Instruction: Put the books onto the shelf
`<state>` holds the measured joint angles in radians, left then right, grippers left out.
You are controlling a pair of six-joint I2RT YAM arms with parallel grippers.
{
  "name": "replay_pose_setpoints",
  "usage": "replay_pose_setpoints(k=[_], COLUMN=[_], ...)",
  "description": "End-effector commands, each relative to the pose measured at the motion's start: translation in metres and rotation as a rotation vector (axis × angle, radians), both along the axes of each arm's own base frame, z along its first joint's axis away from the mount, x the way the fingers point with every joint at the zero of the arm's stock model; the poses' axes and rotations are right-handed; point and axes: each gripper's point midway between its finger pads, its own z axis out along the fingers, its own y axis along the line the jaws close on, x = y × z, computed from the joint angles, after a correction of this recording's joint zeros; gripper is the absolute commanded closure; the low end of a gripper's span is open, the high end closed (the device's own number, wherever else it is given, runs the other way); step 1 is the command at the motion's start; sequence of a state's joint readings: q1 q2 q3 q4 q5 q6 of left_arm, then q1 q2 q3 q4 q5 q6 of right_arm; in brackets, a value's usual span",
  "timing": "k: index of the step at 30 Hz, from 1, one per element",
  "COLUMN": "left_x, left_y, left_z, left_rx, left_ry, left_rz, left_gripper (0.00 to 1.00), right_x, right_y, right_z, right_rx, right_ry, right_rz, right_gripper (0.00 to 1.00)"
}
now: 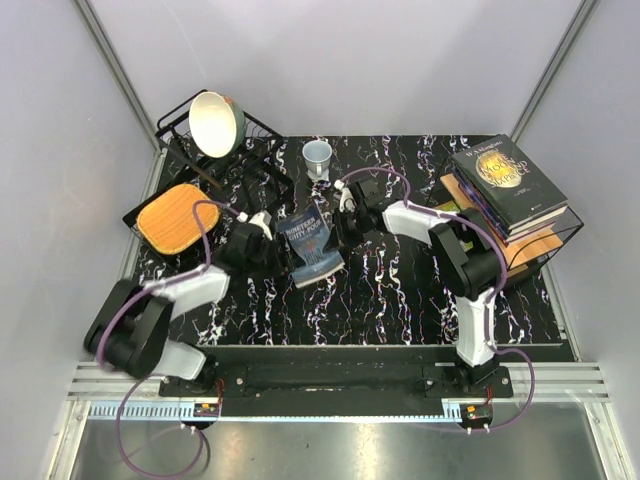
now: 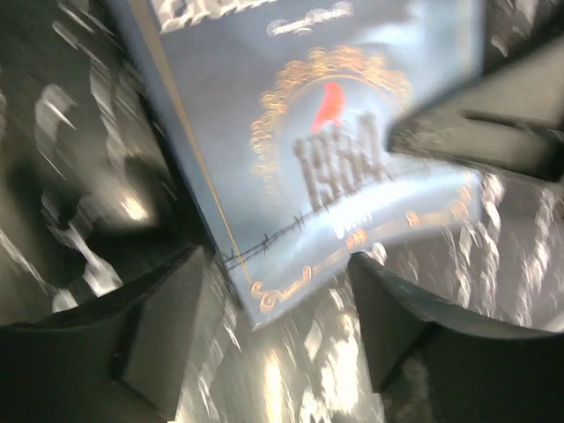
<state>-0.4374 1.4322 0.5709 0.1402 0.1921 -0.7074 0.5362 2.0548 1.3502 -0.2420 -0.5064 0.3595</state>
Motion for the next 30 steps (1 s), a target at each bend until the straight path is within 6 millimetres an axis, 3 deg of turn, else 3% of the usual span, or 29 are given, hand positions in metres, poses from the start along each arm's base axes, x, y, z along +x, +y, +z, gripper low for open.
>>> replay_pose_setpoints(k=[1,3,4,9,14,19,30], left_x=[-0.014,-0.024,-0.026,-0.053,-0.076,-0.107,-0.148], left_y=[0.000,0.011,0.016,0.022,0.012,-0.001,-0.003], left_z=[0.067,0.090,0.096,0.126,0.132,0.138,0.165], left_rx=[-0.045,-0.027,-0.013,-0.083,-0.149,-0.250,-0.371], left_ry=[-0.187,-0.252,-0.279,-0.350,-0.331,-0.301,-0.311], left_rz=[-0.083,-0.085,-0.087,-0.165,-0.282,-0.405,-0.482], left_gripper=[0.18,0.09,0.01,0.01,0.01,0.01,0.01], right_x=[-0.036,-0.058,-0.064,-0.103,-0.136,-0.151,-0.171], right_y=[-0.044,-0.056,-0.057,-0.069,-0.073,-0.076,-0.084], right_z=[0.037,0.046,0.063,0.088,0.116,0.144,0.163], right_rx=[-0.175,-0.171,-0.144,-0.073,0.030,0.076,0.134], right_ry=[-0.221,-0.232,-0.303,-0.301,-0.299,-0.347,-0.385], right_rz=[0.377,0.493,0.560,0.695,0.843,0.898,0.890], right_gripper=[1.00,1.00,1.00,1.00,1.00,1.00,1.00])
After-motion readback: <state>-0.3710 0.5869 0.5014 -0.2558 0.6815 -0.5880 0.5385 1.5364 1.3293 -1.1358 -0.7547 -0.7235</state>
